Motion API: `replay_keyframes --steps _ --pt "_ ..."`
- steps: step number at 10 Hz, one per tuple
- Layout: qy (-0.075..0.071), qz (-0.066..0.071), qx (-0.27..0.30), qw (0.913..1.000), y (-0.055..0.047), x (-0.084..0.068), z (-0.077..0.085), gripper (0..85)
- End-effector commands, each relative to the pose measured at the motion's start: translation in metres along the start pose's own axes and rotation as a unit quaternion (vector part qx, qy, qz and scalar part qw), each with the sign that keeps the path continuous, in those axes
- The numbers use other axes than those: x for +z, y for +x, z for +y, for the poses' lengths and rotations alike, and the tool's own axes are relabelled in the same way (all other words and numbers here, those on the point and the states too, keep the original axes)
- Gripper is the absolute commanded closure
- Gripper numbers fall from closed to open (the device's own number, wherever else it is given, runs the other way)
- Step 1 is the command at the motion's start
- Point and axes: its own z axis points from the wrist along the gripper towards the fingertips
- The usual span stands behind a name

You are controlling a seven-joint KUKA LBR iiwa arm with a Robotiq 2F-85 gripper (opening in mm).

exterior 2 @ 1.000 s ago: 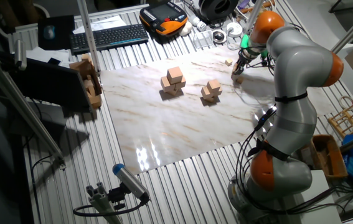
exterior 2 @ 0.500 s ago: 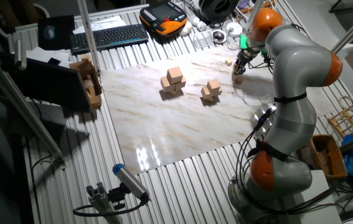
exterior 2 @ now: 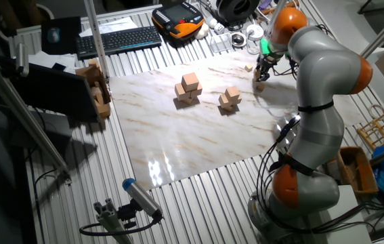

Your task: Stack the blocks into a cross shape

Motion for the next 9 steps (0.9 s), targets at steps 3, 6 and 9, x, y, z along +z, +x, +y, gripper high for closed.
replay_keyframes --steps 3,6,9 --pt "0.025 0.013 -0.417 0.9086 -0.001 -0.002 -0.004 85.0" --pt "0.041 0.009 -0.518 0.8541 -0.001 -0.007 -0.006 85.0" --pt "0.055 0.018 -0.597 0.8000 0.000 -0.015 -0.011 85.0"
